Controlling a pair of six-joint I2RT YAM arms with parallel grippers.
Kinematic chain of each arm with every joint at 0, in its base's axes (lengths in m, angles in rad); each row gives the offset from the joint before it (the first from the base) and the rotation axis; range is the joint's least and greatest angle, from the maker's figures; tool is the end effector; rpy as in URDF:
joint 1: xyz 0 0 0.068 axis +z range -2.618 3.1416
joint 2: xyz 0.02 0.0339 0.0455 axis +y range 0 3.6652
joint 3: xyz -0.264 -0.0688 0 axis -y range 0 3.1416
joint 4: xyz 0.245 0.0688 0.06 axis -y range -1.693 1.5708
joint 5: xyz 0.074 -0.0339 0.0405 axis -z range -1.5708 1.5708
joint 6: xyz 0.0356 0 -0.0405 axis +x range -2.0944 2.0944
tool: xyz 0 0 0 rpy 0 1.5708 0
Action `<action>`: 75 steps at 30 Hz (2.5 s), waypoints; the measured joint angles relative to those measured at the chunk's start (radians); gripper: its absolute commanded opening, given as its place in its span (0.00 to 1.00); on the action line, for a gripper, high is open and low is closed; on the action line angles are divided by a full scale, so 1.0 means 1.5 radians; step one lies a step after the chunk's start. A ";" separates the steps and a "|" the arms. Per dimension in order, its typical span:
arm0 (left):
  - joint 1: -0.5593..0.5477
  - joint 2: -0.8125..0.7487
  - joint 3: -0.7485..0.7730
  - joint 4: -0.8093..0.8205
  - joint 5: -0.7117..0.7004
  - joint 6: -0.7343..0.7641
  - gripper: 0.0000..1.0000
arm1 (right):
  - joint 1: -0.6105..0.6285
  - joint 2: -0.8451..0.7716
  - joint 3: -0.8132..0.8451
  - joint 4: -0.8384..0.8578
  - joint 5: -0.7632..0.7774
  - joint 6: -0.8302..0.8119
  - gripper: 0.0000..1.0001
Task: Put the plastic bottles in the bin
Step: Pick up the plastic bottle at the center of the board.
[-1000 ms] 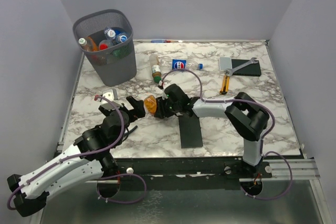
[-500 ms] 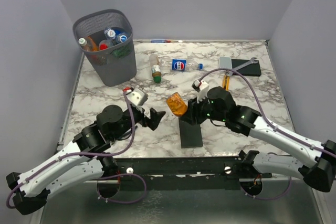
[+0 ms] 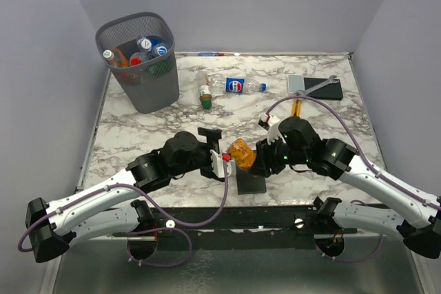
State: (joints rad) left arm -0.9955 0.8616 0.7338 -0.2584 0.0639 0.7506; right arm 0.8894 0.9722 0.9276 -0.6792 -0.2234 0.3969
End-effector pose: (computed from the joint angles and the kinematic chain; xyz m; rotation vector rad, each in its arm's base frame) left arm 0.1070 -0.1692 0.3009 1.5309 1.2285 -0.2235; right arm 0.1199 0.1604 0.3086 -0.7164 2.3427 0.8810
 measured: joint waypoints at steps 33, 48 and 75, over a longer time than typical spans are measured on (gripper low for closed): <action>-0.125 0.085 0.037 0.016 -0.056 0.224 0.39 | -0.002 0.085 0.131 -0.065 -0.078 -0.037 0.76; -0.125 0.076 0.013 0.205 -0.007 -0.185 0.24 | 0.001 -0.209 0.105 0.133 0.096 -0.014 0.97; -0.123 0.063 -0.134 0.766 -0.019 -0.889 0.22 | 0.001 -0.232 -0.083 0.439 0.030 0.062 0.92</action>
State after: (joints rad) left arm -1.1793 0.9554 0.5335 0.8902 0.0353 -0.5827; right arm 0.8906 0.6235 0.8028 -0.0204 -0.1783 0.4892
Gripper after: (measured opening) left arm 0.666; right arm 0.955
